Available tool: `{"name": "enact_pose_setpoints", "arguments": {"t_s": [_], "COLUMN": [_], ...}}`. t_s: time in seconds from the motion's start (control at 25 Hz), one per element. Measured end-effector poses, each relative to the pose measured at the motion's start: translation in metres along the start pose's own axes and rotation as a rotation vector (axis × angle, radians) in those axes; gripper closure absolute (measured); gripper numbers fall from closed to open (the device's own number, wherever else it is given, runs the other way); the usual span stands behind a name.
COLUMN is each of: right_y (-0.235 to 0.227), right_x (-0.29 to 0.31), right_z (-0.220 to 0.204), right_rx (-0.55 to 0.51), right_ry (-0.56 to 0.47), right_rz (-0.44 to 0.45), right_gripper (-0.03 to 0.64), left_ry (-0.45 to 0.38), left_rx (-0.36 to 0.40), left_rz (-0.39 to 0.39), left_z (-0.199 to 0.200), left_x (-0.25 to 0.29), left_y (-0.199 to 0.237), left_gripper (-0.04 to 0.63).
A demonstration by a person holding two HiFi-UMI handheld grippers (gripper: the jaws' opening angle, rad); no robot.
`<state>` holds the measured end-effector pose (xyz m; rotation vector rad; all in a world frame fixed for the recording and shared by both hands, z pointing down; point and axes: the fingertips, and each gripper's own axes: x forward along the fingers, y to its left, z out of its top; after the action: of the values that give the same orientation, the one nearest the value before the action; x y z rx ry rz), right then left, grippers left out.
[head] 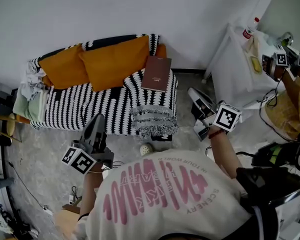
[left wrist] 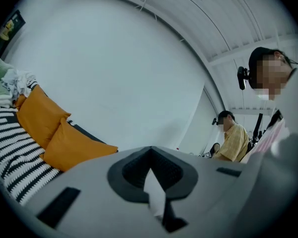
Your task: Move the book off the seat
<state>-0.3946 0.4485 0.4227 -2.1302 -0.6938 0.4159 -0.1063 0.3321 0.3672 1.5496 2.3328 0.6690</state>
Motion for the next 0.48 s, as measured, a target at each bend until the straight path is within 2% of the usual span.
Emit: {"name": "enact_pose_setpoints", "arguments": {"t_s": [0.16, 0.48], "right_y": [0.005, 0.0], "right_x": [0.017, 0.032], "right_z": [0.0, -0.013], "right_rx": [-0.045, -0.014], "right_ry": [-0.01, -0.055], "right_rz": [-0.013, -0.082], "right_gripper": [0.609, 0.609], "left_ry": [0.027, 0.071], "left_rx": [-0.018, -0.021], "left_rz": [-0.027, -0.089], "left_z": [0.013, 0.025], "left_x": [0.012, 0.027], "left_y": [0.021, 0.051], "left_gripper": [0.586, 0.586]}}
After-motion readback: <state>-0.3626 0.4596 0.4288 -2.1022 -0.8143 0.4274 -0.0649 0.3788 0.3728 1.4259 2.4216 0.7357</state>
